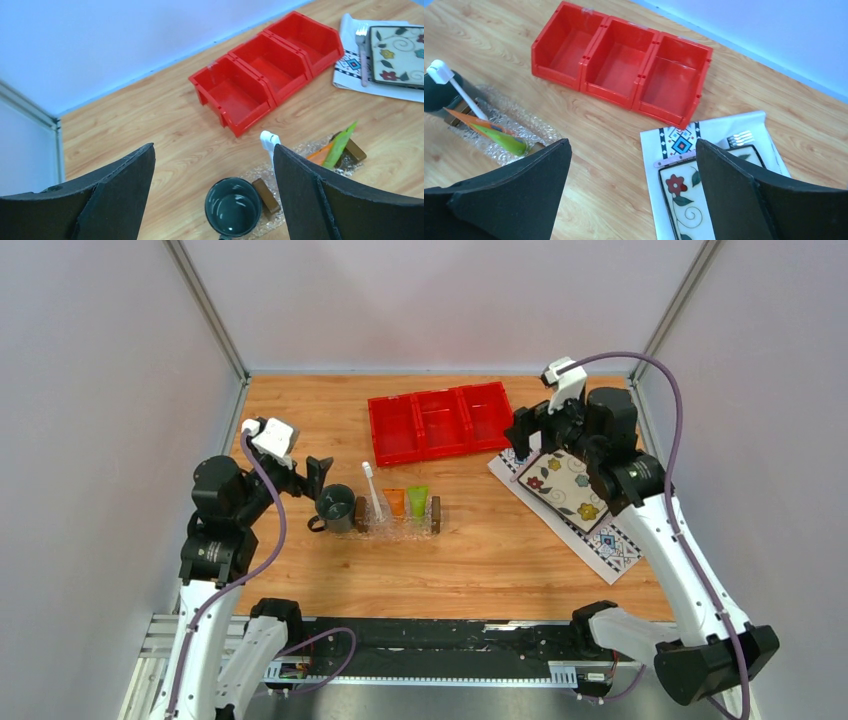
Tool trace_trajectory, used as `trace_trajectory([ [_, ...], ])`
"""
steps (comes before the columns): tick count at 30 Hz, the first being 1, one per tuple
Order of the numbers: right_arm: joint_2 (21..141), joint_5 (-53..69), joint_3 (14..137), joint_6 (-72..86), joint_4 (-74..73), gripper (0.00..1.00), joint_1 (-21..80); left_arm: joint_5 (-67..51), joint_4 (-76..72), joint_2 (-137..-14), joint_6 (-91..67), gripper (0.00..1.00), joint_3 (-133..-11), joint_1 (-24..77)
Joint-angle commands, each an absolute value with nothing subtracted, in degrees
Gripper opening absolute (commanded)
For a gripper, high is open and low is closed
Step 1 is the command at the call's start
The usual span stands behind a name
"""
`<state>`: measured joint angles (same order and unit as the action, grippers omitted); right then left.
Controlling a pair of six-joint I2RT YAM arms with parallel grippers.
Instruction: Prepare toiletry sets of a toothbrush and toothpaste on the tray
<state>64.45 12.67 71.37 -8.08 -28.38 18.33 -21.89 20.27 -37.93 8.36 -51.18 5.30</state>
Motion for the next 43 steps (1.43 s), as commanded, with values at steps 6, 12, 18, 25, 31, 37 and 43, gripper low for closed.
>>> trace_trajectory([
  [6,58.89,0.1,69.08,-2.82,-28.21,1.0,15.73,-13.1,25.22,-36.47,7.66,0.95,-55.98,4.66],
  [12,55.29,-7.02,70.57,-0.97,-32.07,1.0,15.73,-5.37,27.15,-38.05,3.96,0.95,-60.38,4.66],
  [18,51.51,-10.98,68.73,-1.05,-32.69,1.0,15.73,-5.36,28.56,-38.67,1.32,0.95,-61.26,4.66],
  [25,49.31,-11.25,66.97,-1.93,-31.55,1.0,15.73,-5.1,29.53,-36.39,2.37,0.95,-60.29,4.66],
  [31,50.18,-11.43,67.32,-2.9,-31.11,1.0,15.73,-3.96,30.59,-34.72,3.52,0.95,-58.36,4.66],
  [37,50.45,-10.29,67.94,-3.25,-31.38,1.0,15.73,-3.78,30.5,-32.61,3.87,0.95,-56.95,4.66],
  [43,51.24,-9.93,69.34,-3.08,-32.61,1.0,15.73,-2.64,29.88,-30.77,3.87,0.95,-55.37,4.66],
])
